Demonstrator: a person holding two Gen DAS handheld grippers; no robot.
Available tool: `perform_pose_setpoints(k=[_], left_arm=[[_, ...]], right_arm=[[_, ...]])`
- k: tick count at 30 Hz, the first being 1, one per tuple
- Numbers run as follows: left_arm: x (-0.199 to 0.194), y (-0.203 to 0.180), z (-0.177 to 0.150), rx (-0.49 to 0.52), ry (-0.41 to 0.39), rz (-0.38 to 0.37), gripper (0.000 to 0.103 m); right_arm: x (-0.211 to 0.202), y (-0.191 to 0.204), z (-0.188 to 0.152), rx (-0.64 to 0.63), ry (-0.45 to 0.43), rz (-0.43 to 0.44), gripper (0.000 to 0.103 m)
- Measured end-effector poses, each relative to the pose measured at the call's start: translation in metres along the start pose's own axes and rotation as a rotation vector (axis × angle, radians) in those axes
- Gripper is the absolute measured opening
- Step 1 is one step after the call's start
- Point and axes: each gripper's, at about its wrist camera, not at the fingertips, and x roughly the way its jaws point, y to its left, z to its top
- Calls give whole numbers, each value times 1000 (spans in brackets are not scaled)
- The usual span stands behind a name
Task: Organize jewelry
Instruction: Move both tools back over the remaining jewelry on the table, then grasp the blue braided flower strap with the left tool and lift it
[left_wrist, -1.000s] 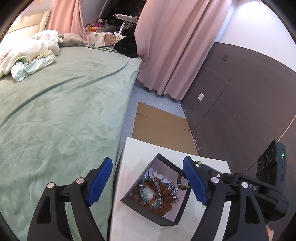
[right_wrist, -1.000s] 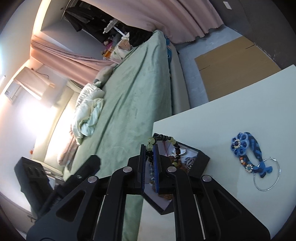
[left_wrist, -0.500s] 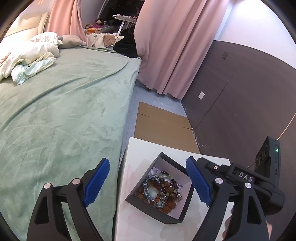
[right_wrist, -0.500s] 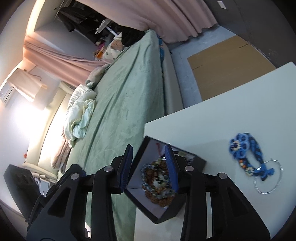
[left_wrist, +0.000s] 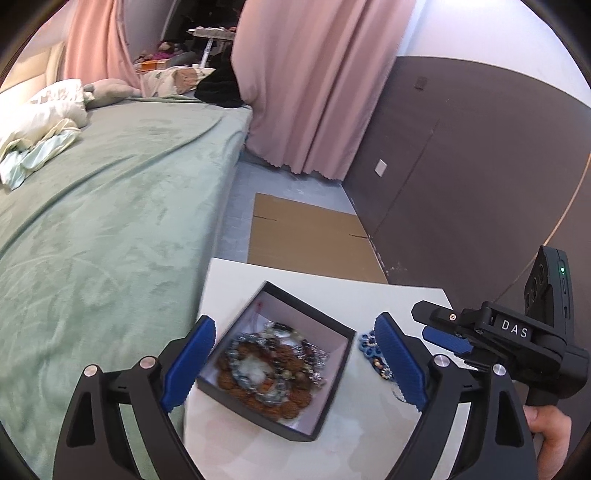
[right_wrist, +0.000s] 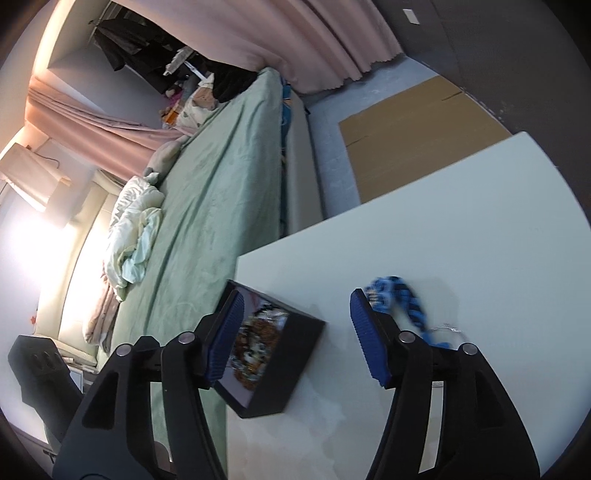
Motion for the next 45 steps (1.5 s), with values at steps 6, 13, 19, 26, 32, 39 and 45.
perform_pose_setpoints(k=[6, 13, 19, 26, 32, 39, 45], left_arm=[[15, -26, -7, 49, 21, -22, 85], [33, -54, -16, 90, 49, -57, 85], [50, -74, -25, 109, 86, -82, 82], [79, -93, -40, 134, 147, -81, 79], [112, -116, -60, 227, 181, -13, 77], [138, -135, -80, 261, 214, 21, 75], [158, -140, -87, 254, 226, 52, 81]], right_arm=[[-10, -28, 0, 39, 23, -43, 65], [-14, -59, -2, 87, 84, -85, 68], [-23, -86, -2, 155, 94, -105, 68], [-35, -99, 4, 193, 75, -106, 68], [-58, -99, 11, 198, 23, -97, 70], [-68, -100, 13, 180, 19, -89, 72], [-78, -103, 15, 181, 14, -63, 72]])
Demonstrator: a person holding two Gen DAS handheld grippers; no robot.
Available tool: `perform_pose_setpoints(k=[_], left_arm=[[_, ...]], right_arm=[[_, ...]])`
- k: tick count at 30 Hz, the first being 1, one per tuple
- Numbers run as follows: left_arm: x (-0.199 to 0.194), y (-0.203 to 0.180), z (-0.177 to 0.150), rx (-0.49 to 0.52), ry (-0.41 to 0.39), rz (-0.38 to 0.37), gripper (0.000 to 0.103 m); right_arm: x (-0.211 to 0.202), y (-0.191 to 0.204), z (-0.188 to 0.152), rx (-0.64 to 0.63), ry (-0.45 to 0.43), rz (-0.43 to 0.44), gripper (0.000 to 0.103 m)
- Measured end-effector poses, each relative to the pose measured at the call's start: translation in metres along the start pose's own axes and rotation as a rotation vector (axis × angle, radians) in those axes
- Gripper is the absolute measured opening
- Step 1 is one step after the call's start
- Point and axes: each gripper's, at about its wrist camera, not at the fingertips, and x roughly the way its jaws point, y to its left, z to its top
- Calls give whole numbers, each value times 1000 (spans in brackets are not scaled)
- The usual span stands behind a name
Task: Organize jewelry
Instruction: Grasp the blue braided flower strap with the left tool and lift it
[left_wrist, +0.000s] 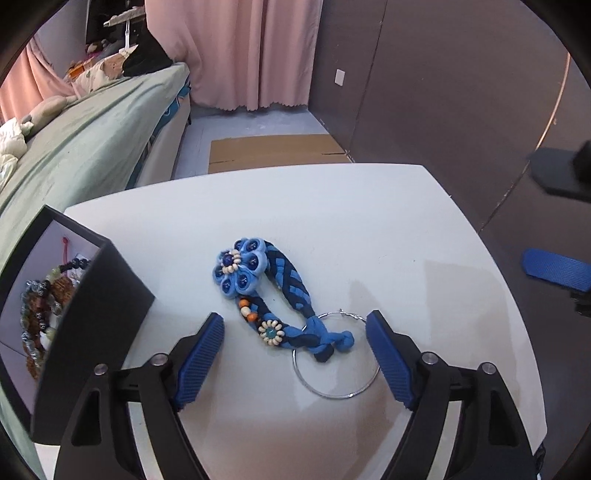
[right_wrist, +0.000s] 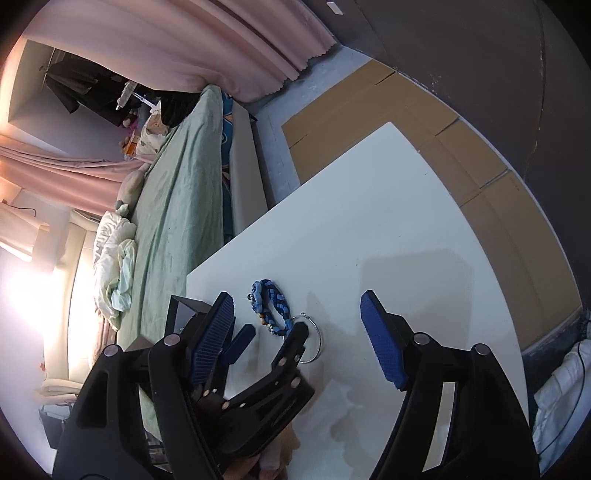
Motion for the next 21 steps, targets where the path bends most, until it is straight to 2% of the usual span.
perform_pose_setpoints(k=[5, 7, 9, 10, 12, 14, 16, 21], left_arm=[[5, -11, -1, 38, -13, 59, 83], [5, -12, -1, 35, -17, 62, 79], [3, -13, 0, 41, -24, 62, 62], [2, -15, 0, 46, -24, 59, 56], [1, -18, 0, 67, -22, 81, 28], [-1, -16, 1, 59, -15, 68, 16], [-3, -11, 2, 24, -4, 20, 15], [-18, -5, 5, 2, -27, -19, 14]], right_arm=[[-6, -5, 2, 11, -6, 4, 72], [-7, -6, 2, 12, -8, 3, 72], [-8, -6, 2, 11, -7, 2, 72], [-7, -6, 3, 10, -6, 1, 72], [-6, -6, 3, 6, -4, -1, 72], [-6, -4, 2, 2, -2, -2, 72], [-5, -4, 2, -2, 1, -2, 72], [-1, 4, 1, -18, 7, -1, 72]])
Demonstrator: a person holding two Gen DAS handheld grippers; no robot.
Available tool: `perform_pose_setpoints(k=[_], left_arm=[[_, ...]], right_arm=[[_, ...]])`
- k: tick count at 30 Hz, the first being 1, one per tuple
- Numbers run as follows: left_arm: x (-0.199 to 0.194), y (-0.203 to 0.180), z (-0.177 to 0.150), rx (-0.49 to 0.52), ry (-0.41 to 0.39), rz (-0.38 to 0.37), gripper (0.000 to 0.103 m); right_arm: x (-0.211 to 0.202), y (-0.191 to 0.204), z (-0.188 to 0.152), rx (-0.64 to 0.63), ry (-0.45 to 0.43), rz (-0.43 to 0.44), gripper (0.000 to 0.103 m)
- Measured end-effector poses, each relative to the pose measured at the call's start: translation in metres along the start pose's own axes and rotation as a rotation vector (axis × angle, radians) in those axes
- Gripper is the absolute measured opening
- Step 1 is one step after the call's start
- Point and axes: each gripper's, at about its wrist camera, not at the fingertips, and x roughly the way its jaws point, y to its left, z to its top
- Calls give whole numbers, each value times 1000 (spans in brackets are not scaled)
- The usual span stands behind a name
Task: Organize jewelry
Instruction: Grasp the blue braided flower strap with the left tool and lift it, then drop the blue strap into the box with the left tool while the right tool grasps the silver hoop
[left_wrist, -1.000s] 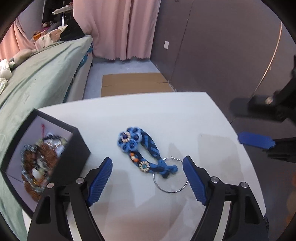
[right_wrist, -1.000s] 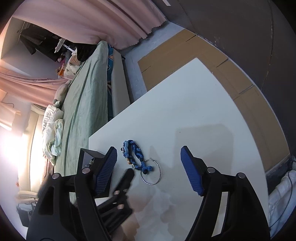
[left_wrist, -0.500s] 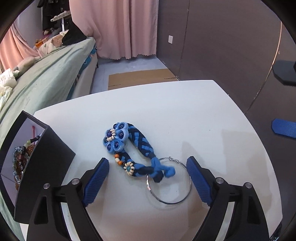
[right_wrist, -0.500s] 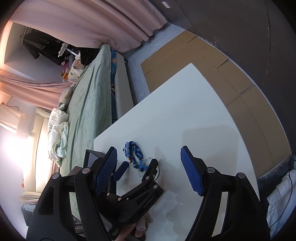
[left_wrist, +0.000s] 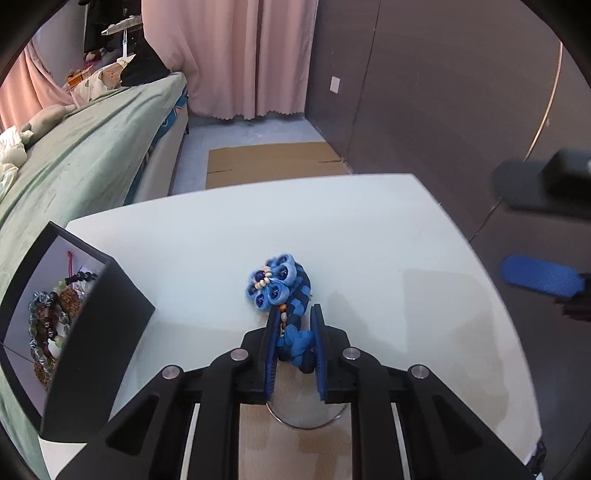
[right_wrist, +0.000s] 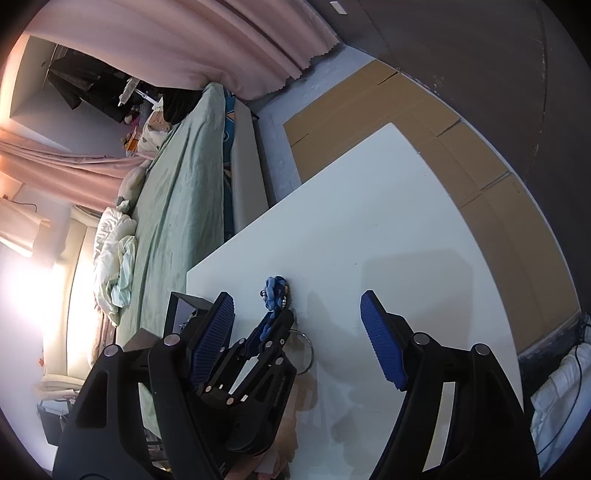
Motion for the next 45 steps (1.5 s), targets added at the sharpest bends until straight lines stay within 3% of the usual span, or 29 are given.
perform_pose_setpoints(k=[13, 21, 32, 35, 45], left_arm=[[-58, 29, 18, -92, -81, -114, 14], [-88, 55, 22, -140, -128, -138, 13], [-121, 93, 27, -209, -188, -142, 13], [-126, 101, 26, -220, -195, -137, 13], [-141, 130, 22, -262, -217, -104, 14]], right_arm=[[11, 3, -2, 3, 14, 11, 72], [25, 13, -8, -56, 40, -17, 72], [71, 43, -37, -259, 165, -171, 72], [79, 51, -46, -324, 177, -220, 81], [108, 66, -75, -491, 210, -360, 81]])
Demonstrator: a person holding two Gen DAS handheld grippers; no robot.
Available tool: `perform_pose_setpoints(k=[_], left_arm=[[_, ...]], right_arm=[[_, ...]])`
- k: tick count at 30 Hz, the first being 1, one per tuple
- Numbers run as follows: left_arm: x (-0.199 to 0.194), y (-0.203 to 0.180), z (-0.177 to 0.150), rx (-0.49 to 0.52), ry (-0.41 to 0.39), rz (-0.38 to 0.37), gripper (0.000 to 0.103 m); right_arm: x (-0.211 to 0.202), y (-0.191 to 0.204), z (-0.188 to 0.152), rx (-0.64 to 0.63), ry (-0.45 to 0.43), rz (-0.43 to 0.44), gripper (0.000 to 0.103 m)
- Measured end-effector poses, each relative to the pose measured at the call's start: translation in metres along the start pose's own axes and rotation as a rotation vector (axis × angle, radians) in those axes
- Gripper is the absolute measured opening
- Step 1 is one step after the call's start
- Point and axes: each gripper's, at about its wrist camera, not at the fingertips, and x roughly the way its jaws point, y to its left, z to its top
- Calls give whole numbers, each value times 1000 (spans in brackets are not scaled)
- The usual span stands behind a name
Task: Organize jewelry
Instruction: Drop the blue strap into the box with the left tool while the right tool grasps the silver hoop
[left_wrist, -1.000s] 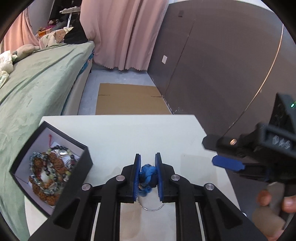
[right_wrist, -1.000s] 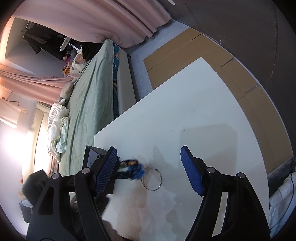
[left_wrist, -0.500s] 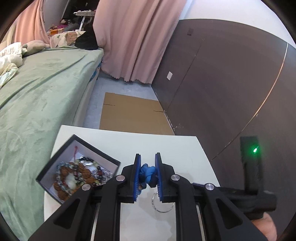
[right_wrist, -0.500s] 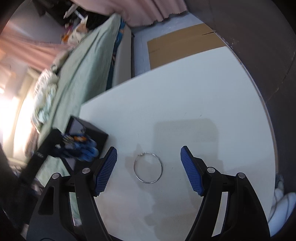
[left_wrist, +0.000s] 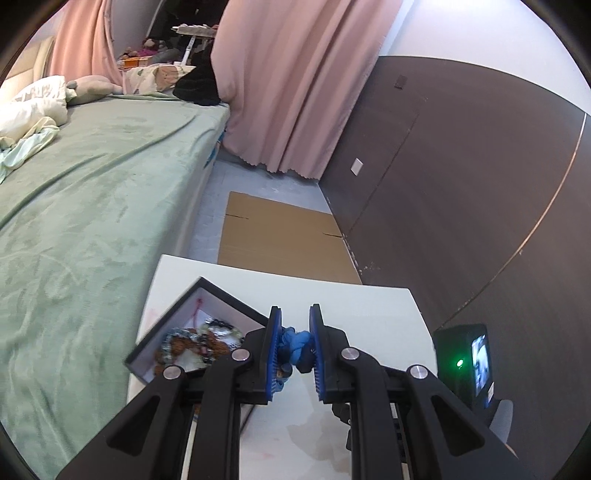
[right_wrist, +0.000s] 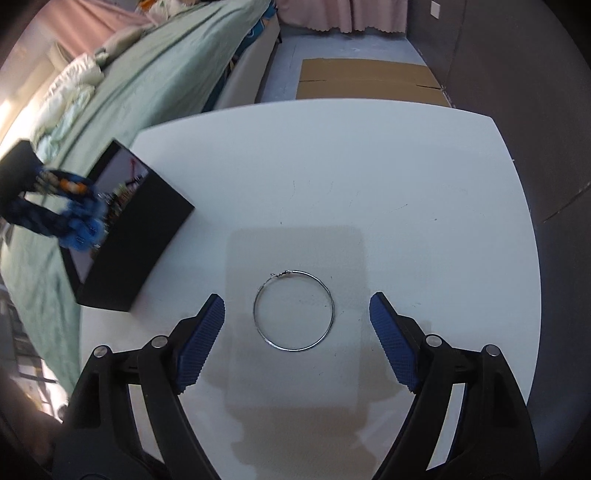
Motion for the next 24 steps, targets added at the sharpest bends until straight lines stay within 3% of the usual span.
perform_pose_setpoints(k=[6, 8, 10, 17, 19, 20, 24], left_arm=[[-4, 22, 4, -29, -3, 31, 14], [-3, 28, 6, -33, 0, 36, 14], [-2, 31, 6, -35, 1, 44, 14], [7, 41, 6, -61, 18, 74, 17], [8, 44, 6, -84, 19, 81, 30], [8, 46, 6, -97, 13, 81, 45], [6, 48, 7, -113, 0, 78, 49]], right_arm=[[13, 14, -7, -90, 13, -82, 77], [13, 17, -10, -120, 2, -121, 68], [10, 18, -11, -140, -5, -109, 51], [1, 22, -9, -156, -30, -87, 50], [-8, 22, -6, -140, -57, -63, 50], [-14, 21, -4, -125, -74, -47, 50], [-37, 21, 5, -68, -149, 33, 51]])
